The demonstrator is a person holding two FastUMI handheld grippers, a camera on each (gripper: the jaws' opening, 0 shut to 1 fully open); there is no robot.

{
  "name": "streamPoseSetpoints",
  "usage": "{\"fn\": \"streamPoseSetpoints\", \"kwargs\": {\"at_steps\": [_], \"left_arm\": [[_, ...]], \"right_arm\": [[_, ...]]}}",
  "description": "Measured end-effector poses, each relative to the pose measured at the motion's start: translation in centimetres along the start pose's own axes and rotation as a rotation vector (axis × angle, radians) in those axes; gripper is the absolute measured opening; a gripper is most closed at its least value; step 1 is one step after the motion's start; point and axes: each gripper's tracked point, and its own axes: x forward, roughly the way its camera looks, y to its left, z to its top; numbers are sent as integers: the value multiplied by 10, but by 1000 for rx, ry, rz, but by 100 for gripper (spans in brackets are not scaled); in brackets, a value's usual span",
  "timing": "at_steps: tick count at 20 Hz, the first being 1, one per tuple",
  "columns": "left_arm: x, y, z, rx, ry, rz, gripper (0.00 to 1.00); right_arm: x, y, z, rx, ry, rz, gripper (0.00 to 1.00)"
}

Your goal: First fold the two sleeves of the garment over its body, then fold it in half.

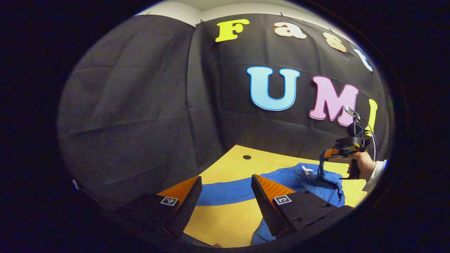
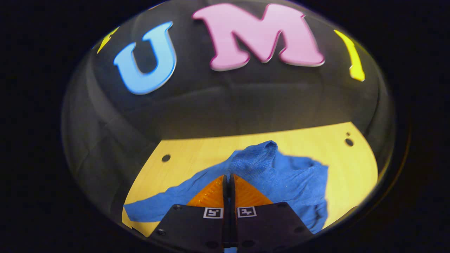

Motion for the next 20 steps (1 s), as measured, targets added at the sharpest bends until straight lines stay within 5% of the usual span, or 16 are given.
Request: {"fn": "streamPoseSetpoints", "kwargs": {"at_steps": [6, 10, 11, 14, 15, 16, 20], "left_arm": [[11, 43, -37, -1, 71, 62, 81], [26, 45, -78, -35, 225, 54, 82], [32, 38, -81, -56, 237, 41, 83], [56, 35, -94, -72, 268, 25, 83], [67, 37, -100, -58, 273, 24, 84], [79, 42, -106, -37, 290, 28, 83], [134, 69, -148, 31, 431, 96, 83]], "right_arm": [[73, 41, -73, 96, 129, 123, 0], [71, 66, -107, 158, 261, 263, 0], [60, 74, -109, 157, 269, 297, 33], [41, 78, -91, 100, 212, 340, 93], [29, 77, -87, 89, 213, 343, 86], [14, 73, -82, 66, 210, 341, 97], [-66, 59, -63, -82, 151, 407, 98]]}}
